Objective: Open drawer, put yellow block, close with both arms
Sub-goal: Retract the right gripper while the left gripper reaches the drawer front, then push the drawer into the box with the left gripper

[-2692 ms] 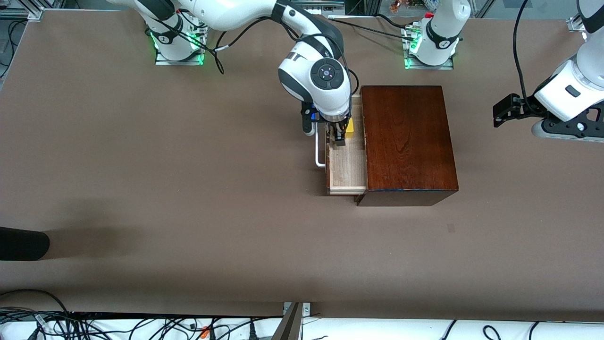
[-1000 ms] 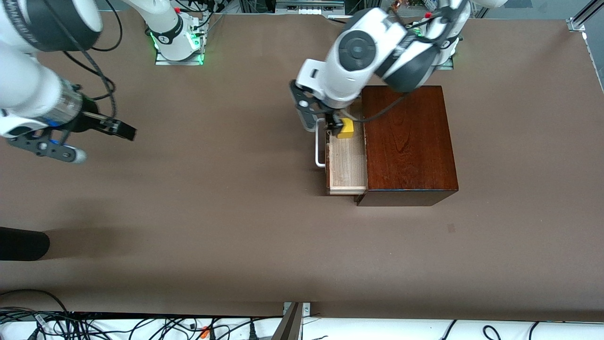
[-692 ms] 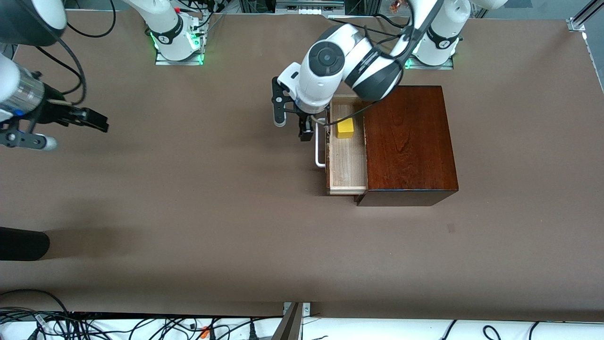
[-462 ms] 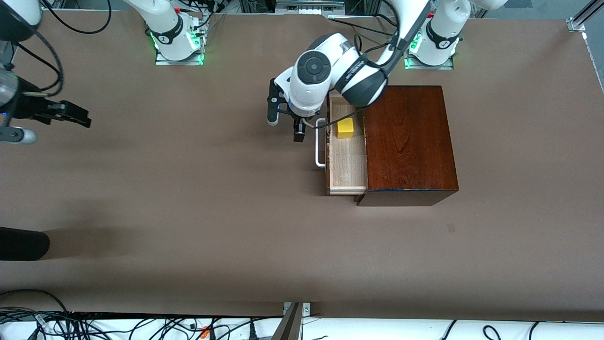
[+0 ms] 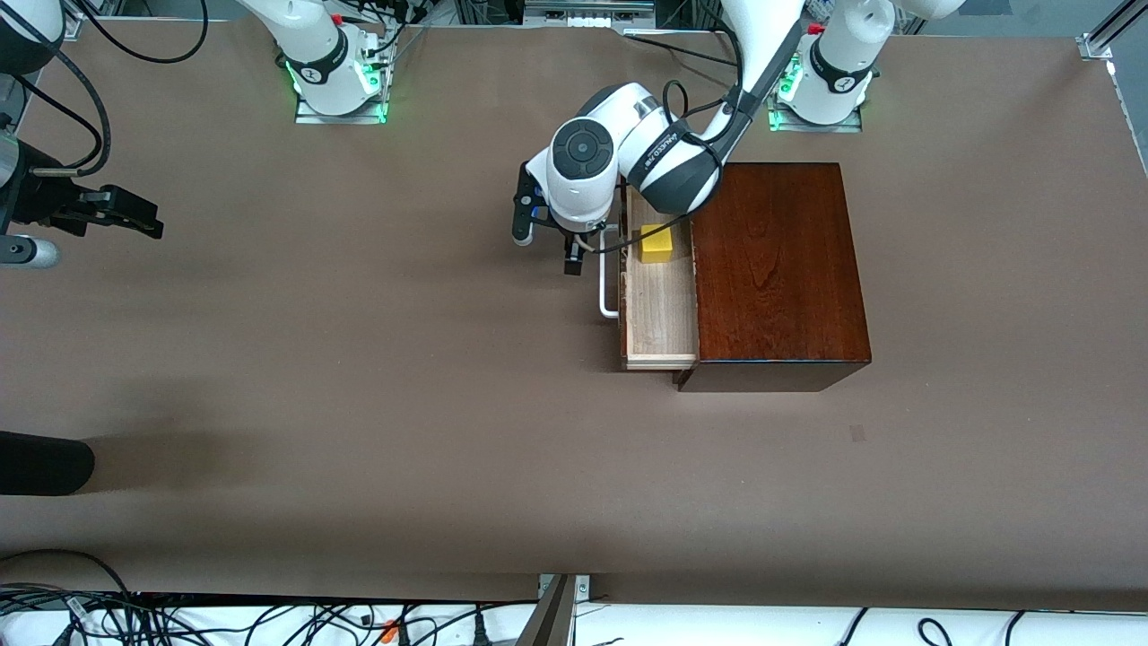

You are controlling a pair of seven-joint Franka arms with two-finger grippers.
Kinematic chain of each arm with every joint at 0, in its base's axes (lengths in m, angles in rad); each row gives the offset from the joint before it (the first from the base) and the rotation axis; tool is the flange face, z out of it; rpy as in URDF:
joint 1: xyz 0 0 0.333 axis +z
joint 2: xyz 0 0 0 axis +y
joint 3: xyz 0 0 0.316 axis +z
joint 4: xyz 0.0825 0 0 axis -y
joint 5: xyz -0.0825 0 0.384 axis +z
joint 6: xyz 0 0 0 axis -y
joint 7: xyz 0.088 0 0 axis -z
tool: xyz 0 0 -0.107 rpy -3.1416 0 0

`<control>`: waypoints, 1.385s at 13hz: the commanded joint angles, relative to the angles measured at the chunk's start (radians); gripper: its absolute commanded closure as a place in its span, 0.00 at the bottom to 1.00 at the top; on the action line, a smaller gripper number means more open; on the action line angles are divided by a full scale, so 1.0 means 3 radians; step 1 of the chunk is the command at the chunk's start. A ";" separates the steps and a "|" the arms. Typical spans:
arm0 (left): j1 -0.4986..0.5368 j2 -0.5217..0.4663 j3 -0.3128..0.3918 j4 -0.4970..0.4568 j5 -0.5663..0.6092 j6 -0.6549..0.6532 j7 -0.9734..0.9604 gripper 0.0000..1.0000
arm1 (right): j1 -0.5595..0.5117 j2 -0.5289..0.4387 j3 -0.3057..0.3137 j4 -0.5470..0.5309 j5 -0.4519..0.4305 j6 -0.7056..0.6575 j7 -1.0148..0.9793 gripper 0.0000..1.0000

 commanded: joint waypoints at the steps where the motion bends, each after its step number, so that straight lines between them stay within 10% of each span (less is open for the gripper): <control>1: -0.0012 -0.0052 0.0039 -0.0035 0.0139 -0.0194 0.0071 0.00 | -0.0073 -0.0100 0.0072 -0.0086 -0.0059 0.0014 -0.0001 0.00; 18: 0.0295 -0.0159 0.0064 -0.0045 0.0788 -0.0783 0.0071 0.00 | -0.0067 -0.0090 0.0062 -0.0020 -0.0024 0.0004 -0.0022 0.00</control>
